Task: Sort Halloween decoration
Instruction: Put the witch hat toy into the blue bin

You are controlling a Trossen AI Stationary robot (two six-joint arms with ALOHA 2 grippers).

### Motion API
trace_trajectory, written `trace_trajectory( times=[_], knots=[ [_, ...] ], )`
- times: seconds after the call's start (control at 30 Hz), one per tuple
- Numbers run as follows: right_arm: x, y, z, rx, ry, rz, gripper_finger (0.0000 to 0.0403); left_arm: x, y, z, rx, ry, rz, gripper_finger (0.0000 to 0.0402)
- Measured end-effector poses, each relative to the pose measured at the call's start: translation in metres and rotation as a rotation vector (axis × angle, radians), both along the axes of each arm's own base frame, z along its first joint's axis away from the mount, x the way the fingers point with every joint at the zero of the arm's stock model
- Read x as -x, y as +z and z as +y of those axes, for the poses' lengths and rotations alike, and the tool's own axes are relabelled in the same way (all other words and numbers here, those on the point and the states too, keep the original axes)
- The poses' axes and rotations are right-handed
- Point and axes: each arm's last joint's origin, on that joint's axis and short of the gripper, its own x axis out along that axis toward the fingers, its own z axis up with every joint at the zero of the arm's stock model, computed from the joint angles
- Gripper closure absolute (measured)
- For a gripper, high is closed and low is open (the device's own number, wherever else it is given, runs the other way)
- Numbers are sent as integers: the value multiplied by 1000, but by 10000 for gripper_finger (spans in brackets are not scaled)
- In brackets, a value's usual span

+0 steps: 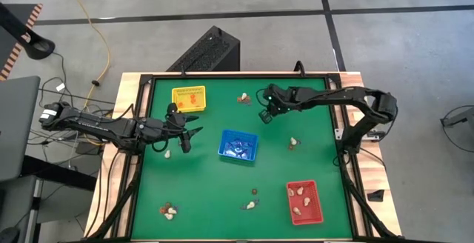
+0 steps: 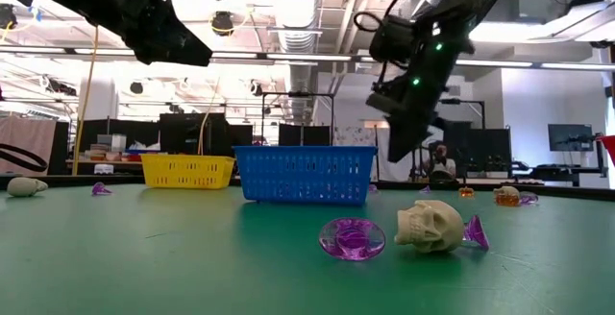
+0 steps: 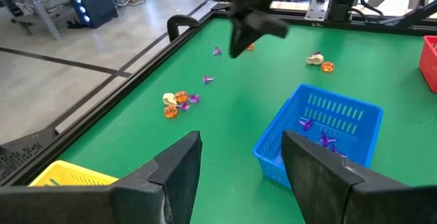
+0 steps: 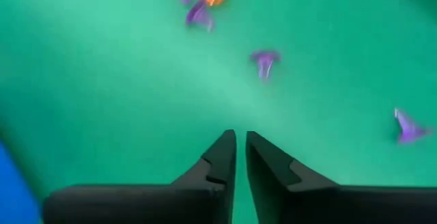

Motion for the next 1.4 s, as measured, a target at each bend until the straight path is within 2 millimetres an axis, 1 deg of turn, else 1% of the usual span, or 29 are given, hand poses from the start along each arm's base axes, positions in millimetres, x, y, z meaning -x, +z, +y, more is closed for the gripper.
trace_trajectory(
  times=[0.1, 0.17, 0.33, 0.4, 0.5, 0.6, 0.67, 0.87, 1.03, 1.17, 1.4],
  knots=[
    [-2, -4, -19, 0, -42, -24, 309, 0, 0, 0, 4, 1, -3, 207],
    [0, -4, -28, -2, -45, 16, 294, 0, 0, 0, 9, 2, -5, 207],
    [18, -3, -45, -21, -85, 136, 262, 0, 0, 0, 6, -8, 1, 207],
    [27, -5, -53, -34, -110, 165, 254, 0, 0, 0, 2, -10, 2, 207],
    [35, -13, -67, -62, -148, 192, 249, 0, 0, 0, 1, -10, 3, 207],
    [39, -21, -79, -73, -144, 196, 246, 0, 0, 0, 1, -10, 3, 207],
    [39, -26, -83, -82, -126, 210, 246, 0, 0, 0, 1, -11, 3, 207],
    [37, -43, -86, -96, -74, 274, 245, 0, 0, 0, 1, -11, 4, 207],
    [38, -49, -86, -111, -74, 320, 247, 0, 0, 0, 1, -11, 4, 207],
    [39, -43, -80, -117, -62, 334, 254, 0, 0, 0, -5, -12, 6, 207],
    [48, -21, -72, -105, -64, 317, 258, 0, 0, 0, -9, -14, 8, 207]
  ],
)
